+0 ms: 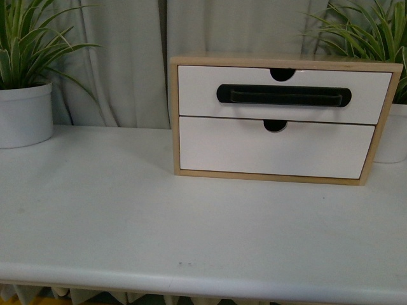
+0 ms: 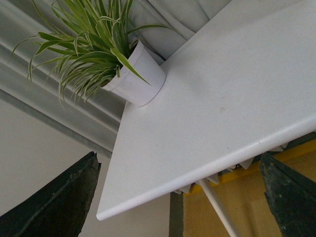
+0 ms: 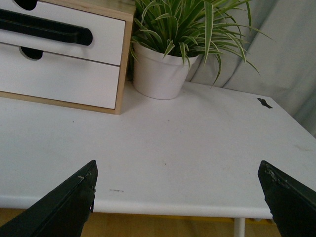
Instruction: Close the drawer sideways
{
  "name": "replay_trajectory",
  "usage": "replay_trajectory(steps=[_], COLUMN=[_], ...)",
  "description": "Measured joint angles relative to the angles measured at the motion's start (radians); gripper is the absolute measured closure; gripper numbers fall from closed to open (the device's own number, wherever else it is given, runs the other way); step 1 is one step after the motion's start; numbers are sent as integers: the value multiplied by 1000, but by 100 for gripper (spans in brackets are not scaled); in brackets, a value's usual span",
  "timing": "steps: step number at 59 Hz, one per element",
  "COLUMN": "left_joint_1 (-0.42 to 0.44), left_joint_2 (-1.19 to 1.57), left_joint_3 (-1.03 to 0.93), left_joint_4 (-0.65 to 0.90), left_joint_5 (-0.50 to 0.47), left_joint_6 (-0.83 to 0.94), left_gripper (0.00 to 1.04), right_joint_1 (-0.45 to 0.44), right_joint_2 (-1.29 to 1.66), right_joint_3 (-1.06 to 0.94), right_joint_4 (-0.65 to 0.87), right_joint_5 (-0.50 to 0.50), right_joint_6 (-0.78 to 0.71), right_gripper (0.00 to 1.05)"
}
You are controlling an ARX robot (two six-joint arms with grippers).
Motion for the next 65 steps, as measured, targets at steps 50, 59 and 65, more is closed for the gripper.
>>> replay_trajectory(steps=[50, 59, 65], left_joint_1=[206, 206, 206], left_joint_2=[-230, -233, -233], left_joint_3=[-151, -151, -151], left_joint_4=[-16, -15, -15], left_joint_5=[353, 353, 353], left_joint_6=[-810, -814, -814], left_gripper=[101, 101, 101], right_joint_1=[177, 177, 177], right_joint_2=[-174, -194, -219], right_joint_3=[-191, -210, -241], right_joint_4=[74, 80, 82], right_joint_5=[35, 35, 35], right_joint_6=[224, 224, 224], right_gripper=[104, 104, 104])
